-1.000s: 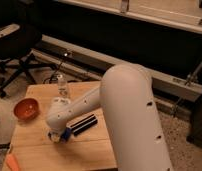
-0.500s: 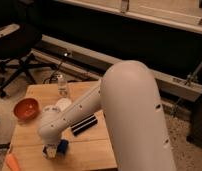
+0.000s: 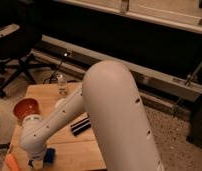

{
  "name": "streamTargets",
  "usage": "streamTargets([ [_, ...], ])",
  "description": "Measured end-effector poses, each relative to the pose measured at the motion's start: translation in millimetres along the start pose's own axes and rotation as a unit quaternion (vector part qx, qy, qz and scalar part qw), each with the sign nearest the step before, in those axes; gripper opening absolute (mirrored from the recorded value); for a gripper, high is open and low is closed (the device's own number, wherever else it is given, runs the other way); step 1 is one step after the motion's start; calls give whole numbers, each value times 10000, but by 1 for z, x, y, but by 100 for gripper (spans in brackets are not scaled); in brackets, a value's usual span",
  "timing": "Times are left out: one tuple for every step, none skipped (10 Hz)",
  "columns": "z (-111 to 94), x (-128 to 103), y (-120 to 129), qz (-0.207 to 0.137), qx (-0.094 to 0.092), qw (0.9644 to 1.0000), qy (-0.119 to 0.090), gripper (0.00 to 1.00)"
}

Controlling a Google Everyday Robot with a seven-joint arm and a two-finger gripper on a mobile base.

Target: Wipe the white sponge on the table

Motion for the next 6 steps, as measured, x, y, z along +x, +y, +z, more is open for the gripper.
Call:
streamTargets([
  [3,-15,1,-122,-32,9999,-90,42],
  [4,-27,-1,-187,-38,9996,-200,40],
  [6,-46,-7,-248,-40,9987,-436,30],
  [8,-57,-11,-261,-52,9979,-583,23],
  [12,-68,-15,-268,-67,9967,-760,20],
  [15,-77,-22,-244,-77,9951,-958,20],
])
